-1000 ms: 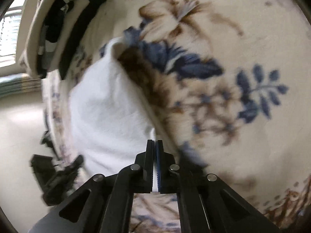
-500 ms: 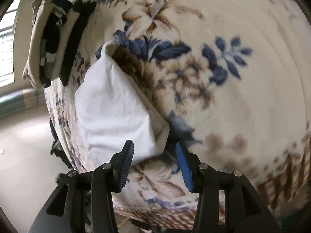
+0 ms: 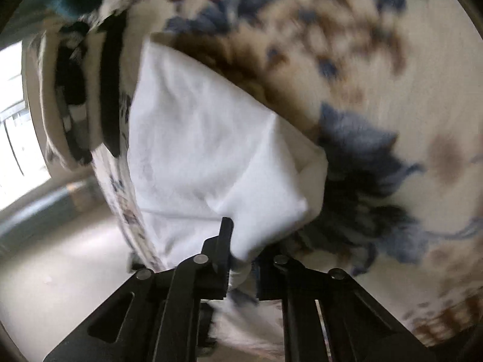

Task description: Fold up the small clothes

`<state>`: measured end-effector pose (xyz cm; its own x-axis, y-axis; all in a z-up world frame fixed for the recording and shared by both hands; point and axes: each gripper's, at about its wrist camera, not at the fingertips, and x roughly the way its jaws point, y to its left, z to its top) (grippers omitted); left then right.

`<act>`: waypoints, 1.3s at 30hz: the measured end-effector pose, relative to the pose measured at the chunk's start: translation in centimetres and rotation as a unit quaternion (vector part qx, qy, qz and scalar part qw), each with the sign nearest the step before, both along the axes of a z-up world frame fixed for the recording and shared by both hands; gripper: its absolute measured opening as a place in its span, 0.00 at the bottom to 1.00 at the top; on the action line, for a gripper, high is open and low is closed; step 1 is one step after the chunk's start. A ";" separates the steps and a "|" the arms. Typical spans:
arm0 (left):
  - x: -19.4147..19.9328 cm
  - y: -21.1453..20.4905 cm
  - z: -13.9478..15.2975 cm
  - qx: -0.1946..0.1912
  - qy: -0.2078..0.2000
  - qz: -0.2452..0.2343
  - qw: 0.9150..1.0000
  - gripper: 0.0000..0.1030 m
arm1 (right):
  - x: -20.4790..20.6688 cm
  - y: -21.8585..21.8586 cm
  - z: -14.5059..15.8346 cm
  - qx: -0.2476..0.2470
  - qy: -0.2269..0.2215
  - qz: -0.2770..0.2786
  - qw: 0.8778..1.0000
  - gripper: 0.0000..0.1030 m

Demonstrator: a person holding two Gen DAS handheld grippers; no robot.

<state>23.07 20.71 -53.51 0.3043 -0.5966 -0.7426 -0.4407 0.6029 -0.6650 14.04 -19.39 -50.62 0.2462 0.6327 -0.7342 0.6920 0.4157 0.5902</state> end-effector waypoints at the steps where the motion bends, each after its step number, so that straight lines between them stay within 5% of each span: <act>1: 0.2 0.6 0.0 0.016 0.000 -0.008 1.000 0.31 | 0.0 -0.2 0.2 0.001 -0.002 0.007 1.000 0.10; 3: 0.3 1.6 -0.7 -0.004 0.020 -0.008 1.000 0.36 | 0.4 -0.1 0.3 0.007 0.002 0.036 0.999 0.10; 5: -0.2 1.8 -1.3 -0.039 0.038 -0.002 0.999 0.73 | 0.8 -0.3 0.0 0.017 0.019 0.061 0.998 0.19; 8: -0.4 0.3 -1.4 -0.052 0.029 -0.026 0.998 0.74 | 1.6 -0.6 1.2 -0.024 0.018 0.112 0.993 0.52; 12: 2.3 -2.2 -1.7 -0.057 0.015 -0.079 0.995 0.75 | 2.6 -3.3 3.7 -0.088 -0.015 0.134 0.987 0.56; 15: 5.1 -4.3 -2.6 -0.061 0.003 -0.115 0.991 0.75 | 4.5 -5.0 3.1 -0.077 -0.046 0.127 0.988 0.81; 16: 5.9 -4.9 -2.8 -0.057 0.002 -0.127 0.990 0.75 | 5.5 -5.1 2.3 -0.054 -0.056 0.133 0.988 0.81; 23: 8.1 -6.5 -3.0 -0.067 -0.023 -0.155 0.985 0.81 | 10.9 -2.2 -4.3 0.051 -0.074 0.207 0.974 0.81; 25: 7.6 -6.4 -2.3 -0.059 -0.048 -0.147 0.986 0.79 | 11.4 -1.2 -4.2 0.058 -0.089 0.223 0.969 0.67; 26: 7.4 -6.6 -1.7 -0.052 -0.071 -0.142 0.986 0.54 | 11.5 -0.9 -4.2 0.059 -0.091 0.229 0.967 0.45; 28: 6.9 -6.9 -1.1 -0.048 -0.083 -0.134 0.986 0.26 | 11.7 -0.1 -4.3 0.065 -0.098 0.229 0.966 0.30; 33: 6.5 -6.3 0.8 -0.062 -0.089 -0.103 0.989 0.18 | 10.6 -0.8 -2.4 0.055 -0.107 0.205 0.971 0.20; 39: 7.9 -6.4 7.4 -0.067 -0.122 -0.102 0.985 0.18 | 11.1 -1.6 3.4 0.041 -0.137 0.211 0.967 0.19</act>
<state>30.93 14.30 -46.10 0.3270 -0.7515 -0.5730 -0.1363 0.5625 -0.8155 25.18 -20.95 -47.18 0.1304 0.7730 -0.6209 0.2844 0.5708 0.7703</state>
